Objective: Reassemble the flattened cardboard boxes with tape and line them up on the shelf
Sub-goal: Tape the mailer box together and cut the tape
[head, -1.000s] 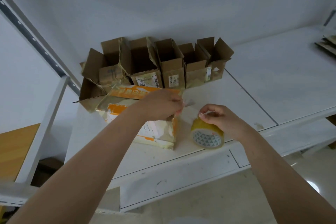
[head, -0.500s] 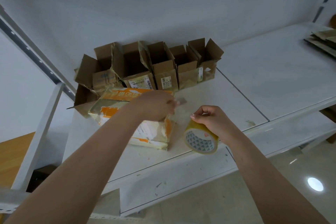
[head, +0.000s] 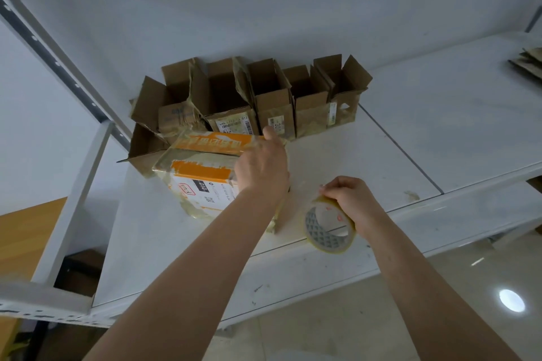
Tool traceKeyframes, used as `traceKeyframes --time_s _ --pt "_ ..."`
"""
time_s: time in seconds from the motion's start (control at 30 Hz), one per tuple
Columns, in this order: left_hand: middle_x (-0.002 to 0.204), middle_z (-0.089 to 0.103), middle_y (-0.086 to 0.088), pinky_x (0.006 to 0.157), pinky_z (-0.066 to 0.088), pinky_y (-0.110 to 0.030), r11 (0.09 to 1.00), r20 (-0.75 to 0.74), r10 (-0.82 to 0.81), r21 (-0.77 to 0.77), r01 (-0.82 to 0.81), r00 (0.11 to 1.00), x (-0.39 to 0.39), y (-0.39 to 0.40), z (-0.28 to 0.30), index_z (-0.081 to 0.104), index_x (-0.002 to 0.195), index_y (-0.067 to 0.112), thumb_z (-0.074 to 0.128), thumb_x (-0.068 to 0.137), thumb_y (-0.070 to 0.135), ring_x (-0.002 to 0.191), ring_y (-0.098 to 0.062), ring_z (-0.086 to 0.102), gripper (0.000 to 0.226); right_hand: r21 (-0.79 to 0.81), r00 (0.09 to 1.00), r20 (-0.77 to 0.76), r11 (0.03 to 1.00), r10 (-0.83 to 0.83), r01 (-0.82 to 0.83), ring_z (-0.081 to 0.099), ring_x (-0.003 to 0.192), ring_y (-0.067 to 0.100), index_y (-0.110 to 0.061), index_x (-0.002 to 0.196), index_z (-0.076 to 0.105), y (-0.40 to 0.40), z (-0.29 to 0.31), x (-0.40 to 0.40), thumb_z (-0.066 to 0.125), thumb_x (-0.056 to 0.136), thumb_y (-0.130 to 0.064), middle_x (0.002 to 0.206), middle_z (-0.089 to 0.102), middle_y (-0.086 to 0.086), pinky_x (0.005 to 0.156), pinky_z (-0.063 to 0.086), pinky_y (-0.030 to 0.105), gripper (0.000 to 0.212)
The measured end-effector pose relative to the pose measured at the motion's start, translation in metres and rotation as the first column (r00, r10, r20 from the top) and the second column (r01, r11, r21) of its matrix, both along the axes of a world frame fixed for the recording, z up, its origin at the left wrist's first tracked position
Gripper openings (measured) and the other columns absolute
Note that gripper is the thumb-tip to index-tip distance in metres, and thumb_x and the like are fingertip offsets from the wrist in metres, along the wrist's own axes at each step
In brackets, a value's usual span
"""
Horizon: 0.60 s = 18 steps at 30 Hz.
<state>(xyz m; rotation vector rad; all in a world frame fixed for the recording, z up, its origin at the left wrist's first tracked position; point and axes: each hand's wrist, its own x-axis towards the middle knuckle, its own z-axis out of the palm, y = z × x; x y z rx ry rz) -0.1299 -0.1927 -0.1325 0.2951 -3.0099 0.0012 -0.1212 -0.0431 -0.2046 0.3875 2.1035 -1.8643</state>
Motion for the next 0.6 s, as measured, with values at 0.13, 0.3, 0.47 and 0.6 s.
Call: traceKeyframes --time_s 0.13,0.3,0.47,0.6 --pt "0.106 0.058 -0.007 0.059 0.042 -0.034 0.998 0.035 -0.061 -0.014 0.061 0.998 0.005 -0.005 0.004 0.044 0.121 0.011 0.068 0.090 0.015 0.097 -0.031 0.065 0.040 0.002 0.999 -0.046 1.000 -0.018 0.018 0.059 0.055 0.015 -0.014 0.069 0.060 -0.003 0.005 0.000 0.071 0.087 -0.018 0.066 0.065 0.006 0.044 0.040 0.023 0.021" --pt "0.096 0.059 0.005 0.067 0.048 -0.032 0.937 0.001 -0.341 0.082 0.340 0.940 0.041 -0.062 0.015 0.045 0.123 0.025 0.068 0.085 0.031 0.090 -0.021 0.062 0.045 0.036 0.997 -0.081 0.999 -0.009 0.012 0.057 0.055 0.017 -0.016 0.070 0.063 -0.003 0.020 -0.004 0.071 0.086 -0.022 0.065 0.064 0.004 0.051 0.040 0.027 0.019" --pt "0.122 0.061 0.014 0.087 0.049 -0.025 0.822 0.065 -0.545 0.241 0.517 0.836 0.071 -0.134 0.023 0.049 0.133 0.037 0.075 0.082 0.032 0.106 -0.008 0.058 0.058 0.054 0.987 -0.132 0.995 0.087 -0.081 0.057 0.062 0.018 -0.017 0.071 0.064 -0.029 0.042 -0.007 0.071 0.087 -0.023 0.070 0.064 0.004 0.050 0.040 0.026 0.019" --pt "0.127 0.059 0.015 0.091 0.050 -0.022 0.767 0.089 -0.575 0.405 0.498 0.814 0.086 -0.171 0.017 0.049 0.131 0.040 0.076 0.084 0.024 0.110 -0.003 0.058 0.057 0.091 0.965 -0.181 0.980 0.188 -0.174 0.058 0.052 0.010 -0.016 0.072 0.065 -0.057 0.058 -0.004 0.071 0.088 -0.024 0.064 0.064 0.001 0.038 0.039 0.019 0.019"
